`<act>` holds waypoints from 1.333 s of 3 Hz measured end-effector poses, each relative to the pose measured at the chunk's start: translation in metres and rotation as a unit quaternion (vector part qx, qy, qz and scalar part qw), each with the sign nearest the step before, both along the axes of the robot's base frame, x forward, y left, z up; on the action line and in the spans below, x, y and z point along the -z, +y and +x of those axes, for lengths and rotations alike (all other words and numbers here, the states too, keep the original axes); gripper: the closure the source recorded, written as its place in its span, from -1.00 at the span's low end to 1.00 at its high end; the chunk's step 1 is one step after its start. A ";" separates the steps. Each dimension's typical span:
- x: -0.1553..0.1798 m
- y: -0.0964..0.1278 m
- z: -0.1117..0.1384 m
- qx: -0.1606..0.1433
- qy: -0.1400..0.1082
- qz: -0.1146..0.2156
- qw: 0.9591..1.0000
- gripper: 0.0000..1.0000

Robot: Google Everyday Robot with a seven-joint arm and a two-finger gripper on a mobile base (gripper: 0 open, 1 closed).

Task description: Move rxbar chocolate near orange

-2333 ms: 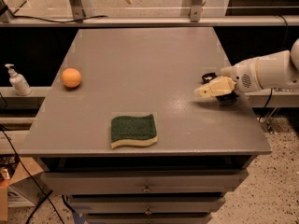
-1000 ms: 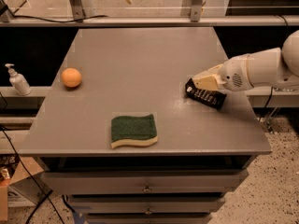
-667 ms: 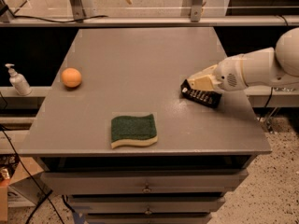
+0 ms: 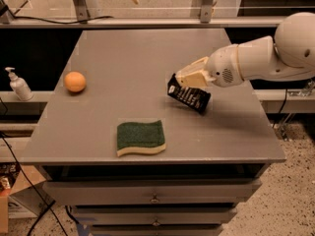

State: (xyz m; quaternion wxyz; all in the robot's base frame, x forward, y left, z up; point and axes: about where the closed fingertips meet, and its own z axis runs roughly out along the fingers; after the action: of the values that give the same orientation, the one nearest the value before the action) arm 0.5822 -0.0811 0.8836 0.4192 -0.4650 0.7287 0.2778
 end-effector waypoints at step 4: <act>-0.031 0.184 -0.014 -0.219 -0.045 0.004 0.975 0.61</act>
Offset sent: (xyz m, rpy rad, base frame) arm -0.0376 0.1824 0.0430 -0.0077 -0.1367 0.4919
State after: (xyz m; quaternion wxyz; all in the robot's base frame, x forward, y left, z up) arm 0.5685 0.1027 0.9144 0.3822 -0.6239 0.5882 0.3446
